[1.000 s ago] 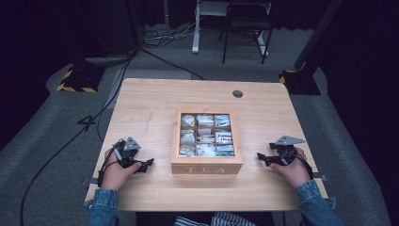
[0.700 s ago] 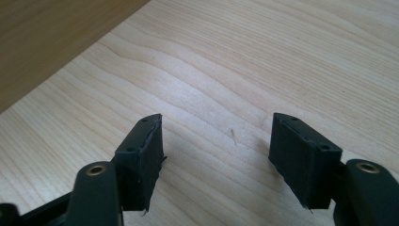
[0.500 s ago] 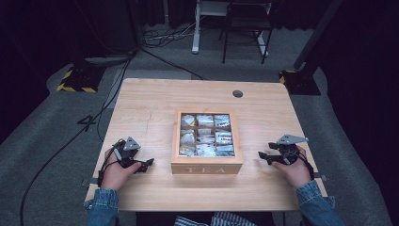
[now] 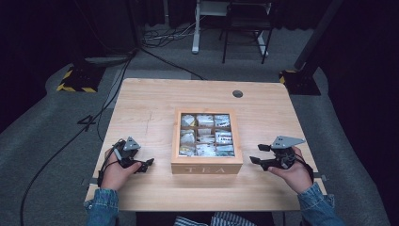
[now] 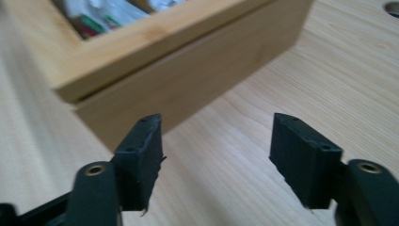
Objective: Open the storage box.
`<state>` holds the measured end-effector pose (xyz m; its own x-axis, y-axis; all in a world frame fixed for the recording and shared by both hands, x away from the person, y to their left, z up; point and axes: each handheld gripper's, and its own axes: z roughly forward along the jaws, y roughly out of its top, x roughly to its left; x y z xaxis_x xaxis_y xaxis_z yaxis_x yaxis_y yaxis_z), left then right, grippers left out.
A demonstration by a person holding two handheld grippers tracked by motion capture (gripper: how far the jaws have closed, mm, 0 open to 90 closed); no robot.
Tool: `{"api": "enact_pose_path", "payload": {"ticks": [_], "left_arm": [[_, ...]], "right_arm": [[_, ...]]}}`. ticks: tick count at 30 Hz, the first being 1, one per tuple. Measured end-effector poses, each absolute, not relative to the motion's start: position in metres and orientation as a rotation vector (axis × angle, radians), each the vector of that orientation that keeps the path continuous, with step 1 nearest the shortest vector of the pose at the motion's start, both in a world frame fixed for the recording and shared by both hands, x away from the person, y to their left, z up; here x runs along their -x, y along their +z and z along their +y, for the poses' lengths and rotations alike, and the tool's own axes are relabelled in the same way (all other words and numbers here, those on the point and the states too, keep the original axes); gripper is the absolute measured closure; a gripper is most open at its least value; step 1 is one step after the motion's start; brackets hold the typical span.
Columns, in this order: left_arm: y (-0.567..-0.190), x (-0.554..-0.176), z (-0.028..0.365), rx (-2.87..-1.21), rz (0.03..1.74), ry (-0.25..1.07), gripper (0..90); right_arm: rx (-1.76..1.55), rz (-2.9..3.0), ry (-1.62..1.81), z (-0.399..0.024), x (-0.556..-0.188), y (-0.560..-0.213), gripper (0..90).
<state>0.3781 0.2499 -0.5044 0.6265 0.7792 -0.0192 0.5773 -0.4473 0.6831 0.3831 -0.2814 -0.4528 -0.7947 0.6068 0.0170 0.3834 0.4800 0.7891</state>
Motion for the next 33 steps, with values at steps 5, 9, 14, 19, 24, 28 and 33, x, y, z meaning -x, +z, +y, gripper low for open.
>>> {"api": "enact_pose_path", "payload": {"ticks": [5, 9, 14, 19, 24, 28, 33], "left_arm": [[-0.504, -0.378, 0.25, -2.185, 1.057, 0.393, 10.7], [-0.504, -0.378, 0.25, -2.185, 1.057, 0.394, 10.7], [-0.504, -0.378, 0.25, -2.185, 1.057, 0.393, 10.7], [-0.504, -0.378, 0.25, -2.185, 1.057, 0.393, 10.7], [-0.504, -0.378, 0.25, -2.185, 1.057, 0.395, 10.7], [-0.504, -0.378, 0.25, -2.185, 1.057, 0.393, 10.7], [-0.504, -0.378, 0.25, -2.185, 1.057, 0.394, 10.7]], "right_arm": [[-0.808, 2.494, 1.255, -0.276, -0.377, -0.445, 38.3], [-0.768, 2.516, 1.288, -0.269, -0.37, -0.44, 40.2], [-0.788, 2.574, 1.303, -0.259, -0.363, -0.44, 48.1], [-0.761, 2.597, 1.275, -0.257, -0.363, -0.442, 50.2], [-0.699, 2.658, 1.271, -0.252, -0.36, -0.442, 50.5], [-0.68, 2.662, 1.278, -0.247, -0.359, -0.445, 56.1], [-0.667, 2.647, 1.277, -0.243, -0.358, -0.448, 64.7]]}}
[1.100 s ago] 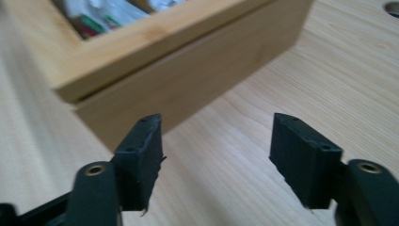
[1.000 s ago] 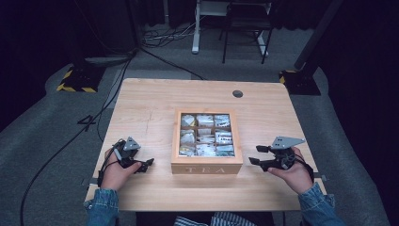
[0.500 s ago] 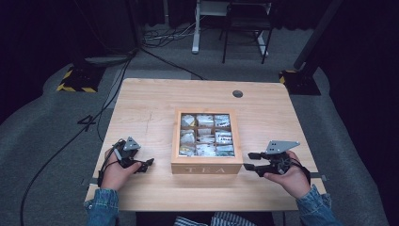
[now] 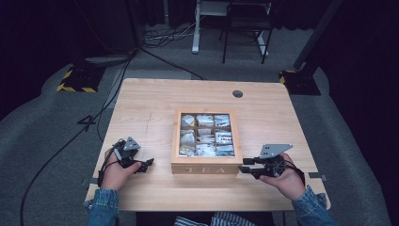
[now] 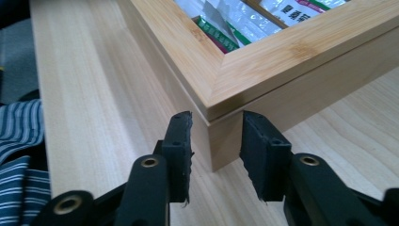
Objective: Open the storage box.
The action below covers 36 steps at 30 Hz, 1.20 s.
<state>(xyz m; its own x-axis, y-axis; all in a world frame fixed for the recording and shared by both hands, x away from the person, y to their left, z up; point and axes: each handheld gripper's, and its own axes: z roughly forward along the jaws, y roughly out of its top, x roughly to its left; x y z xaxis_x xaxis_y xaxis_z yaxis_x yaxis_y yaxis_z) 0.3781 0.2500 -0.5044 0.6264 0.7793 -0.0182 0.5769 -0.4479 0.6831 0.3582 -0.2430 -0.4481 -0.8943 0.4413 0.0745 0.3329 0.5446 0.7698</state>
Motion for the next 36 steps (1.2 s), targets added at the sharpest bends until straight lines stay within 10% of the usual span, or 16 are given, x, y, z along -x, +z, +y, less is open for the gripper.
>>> {"api": "enact_pose_path", "payload": {"ticks": [36], "left_arm": [[-0.485, -0.378, 0.245, -2.187, 1.041, 0.338, 20.4]], "right_arm": [[-0.806, 2.516, 1.521, -0.249, -0.358, -0.429, 70.5]]}}
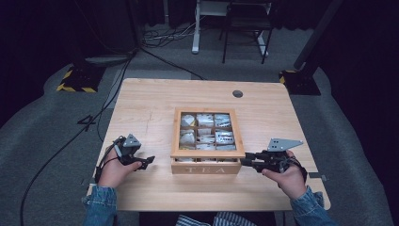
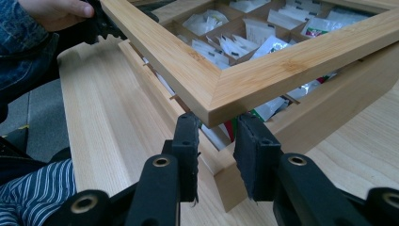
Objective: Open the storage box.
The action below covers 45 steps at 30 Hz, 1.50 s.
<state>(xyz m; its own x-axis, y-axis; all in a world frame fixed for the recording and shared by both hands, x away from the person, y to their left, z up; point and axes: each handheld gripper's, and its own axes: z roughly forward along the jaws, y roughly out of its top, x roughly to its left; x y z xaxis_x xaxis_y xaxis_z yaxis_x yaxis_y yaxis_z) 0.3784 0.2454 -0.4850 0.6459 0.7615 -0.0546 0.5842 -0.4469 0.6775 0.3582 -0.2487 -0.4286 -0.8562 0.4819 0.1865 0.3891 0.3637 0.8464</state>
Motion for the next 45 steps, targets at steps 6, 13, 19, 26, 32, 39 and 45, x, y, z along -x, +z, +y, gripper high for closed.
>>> {"api": "enact_pose_path", "payload": {"ticks": [6, 13, 19, 26, 32, 39, 45], "left_arm": [[-0.465, -0.372, 0.237, -2.173, 0.984, 0.348, 20.3], [-0.462, -0.37, 0.23, -2.2, 0.992, 0.32, 20.2], [-0.461, -0.37, 0.227, -2.209, 0.991, 0.29, 23.5], [-0.464, -0.37, 0.225, -2.209, 0.996, 0.282, 24.8], [-0.463, -0.367, 0.225, -2.2, 0.998, 0.285, 25.5], [-0.461, -0.364, 0.226, -2.197, 1.005, 0.29, 25.8], [-0.464, -0.366, 0.228, -2.196, 1.017, 0.289, 25.8]], "right_arm": [[-0.808, 2.499, 1.536, -0.25, -0.359, -0.423, 70.6], [-0.819, 2.469, 1.56, -0.251, -0.361, -0.413, 71.1], [-0.821, 2.433, 1.58, -0.25, -0.364, -0.405, 71.9], [-0.821, 2.396, 1.612, -0.249, -0.37, -0.396, 79.5], [-0.819, 2.379, 1.631, -0.245, -0.377, -0.393, 86.3], [-0.794, 2.349, 1.674, -0.239, -0.385, -0.386, 89.2], [-0.754, 2.317, 1.684, -0.232, -0.392, -0.379, 90.0]]}}
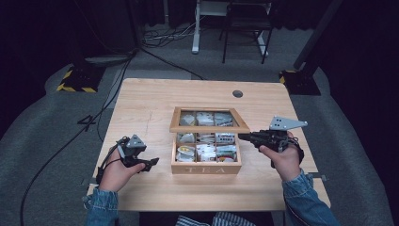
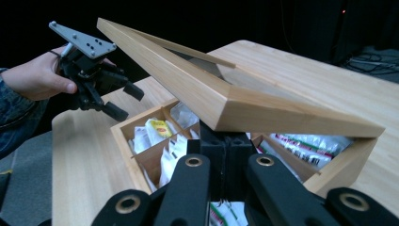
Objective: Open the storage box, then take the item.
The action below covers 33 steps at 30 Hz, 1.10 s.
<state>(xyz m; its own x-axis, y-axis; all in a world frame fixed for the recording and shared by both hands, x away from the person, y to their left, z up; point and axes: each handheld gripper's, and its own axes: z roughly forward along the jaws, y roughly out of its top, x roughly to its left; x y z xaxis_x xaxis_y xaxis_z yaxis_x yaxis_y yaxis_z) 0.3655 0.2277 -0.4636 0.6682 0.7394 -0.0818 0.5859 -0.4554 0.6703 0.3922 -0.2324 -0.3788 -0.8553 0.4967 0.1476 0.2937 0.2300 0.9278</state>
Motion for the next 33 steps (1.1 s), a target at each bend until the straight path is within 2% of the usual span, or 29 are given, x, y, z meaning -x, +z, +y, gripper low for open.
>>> {"api": "enact_pose_path", "payload": {"ticks": [17, 33], "left_arm": [[-0.462, -0.373, 0.22, -2.206, 1.013, 0.291, 25.8], [-0.448, -0.371, 0.216, -2.163, 0.959, 0.298, 26.0]], "right_arm": [[-0.704, 2.272, 1.646, -0.22, -0.411, -0.372, 90.0], [-0.708, 2.255, 1.643, -0.219, -0.412, -0.37, 90.0]]}}
